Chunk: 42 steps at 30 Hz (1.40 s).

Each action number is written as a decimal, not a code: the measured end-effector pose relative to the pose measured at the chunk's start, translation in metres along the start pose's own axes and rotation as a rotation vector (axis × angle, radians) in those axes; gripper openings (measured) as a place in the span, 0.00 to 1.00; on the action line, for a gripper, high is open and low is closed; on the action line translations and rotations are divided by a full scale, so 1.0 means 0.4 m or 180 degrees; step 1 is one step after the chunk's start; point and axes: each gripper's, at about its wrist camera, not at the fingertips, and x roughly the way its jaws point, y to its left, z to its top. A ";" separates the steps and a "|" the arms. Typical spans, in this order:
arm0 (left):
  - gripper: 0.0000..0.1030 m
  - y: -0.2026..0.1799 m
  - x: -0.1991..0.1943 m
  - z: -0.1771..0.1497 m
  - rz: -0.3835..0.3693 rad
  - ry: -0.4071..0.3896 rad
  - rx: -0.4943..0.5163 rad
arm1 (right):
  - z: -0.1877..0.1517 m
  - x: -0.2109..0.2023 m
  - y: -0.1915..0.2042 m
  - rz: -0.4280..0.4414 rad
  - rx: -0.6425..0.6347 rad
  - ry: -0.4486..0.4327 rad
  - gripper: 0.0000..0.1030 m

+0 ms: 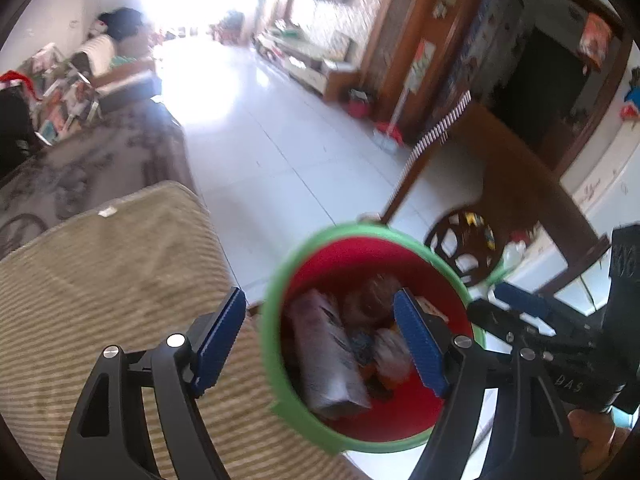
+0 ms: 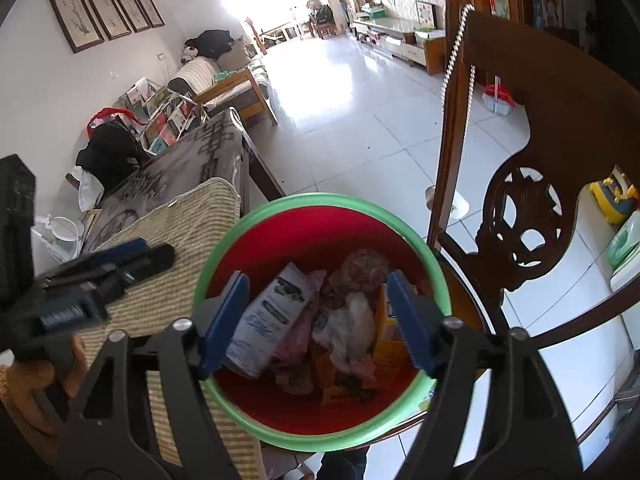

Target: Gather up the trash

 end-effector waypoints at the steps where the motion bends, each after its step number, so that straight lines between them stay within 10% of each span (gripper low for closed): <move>1: 0.74 0.018 -0.029 0.005 0.0032 -0.0118 -0.0018 | 0.004 -0.008 0.017 -0.0014 -0.0043 -0.0041 0.79; 5: 0.79 0.075 -0.145 0.016 0.0264 -0.0613 0.0020 | 0.025 -0.051 0.110 0.0036 -0.0186 -0.0310 0.96; 13: 0.92 0.196 -0.273 0.000 0.0443 -0.1072 0.0096 | 0.014 -0.107 0.315 0.0084 -0.0303 -0.0774 0.95; 21: 0.92 0.323 -0.464 -0.049 0.0750 -0.2191 -0.0022 | -0.096 -0.273 0.500 -0.0383 -0.0439 -0.2517 0.96; 28: 0.92 0.383 -0.513 -0.097 0.0919 -0.2516 0.0043 | -0.131 -0.197 0.587 0.0008 -0.0042 -0.1877 0.96; 42: 0.92 0.549 -0.559 -0.133 0.1105 -0.1756 -0.0008 | -0.135 -0.189 0.804 -0.0275 -0.0374 -0.1782 0.96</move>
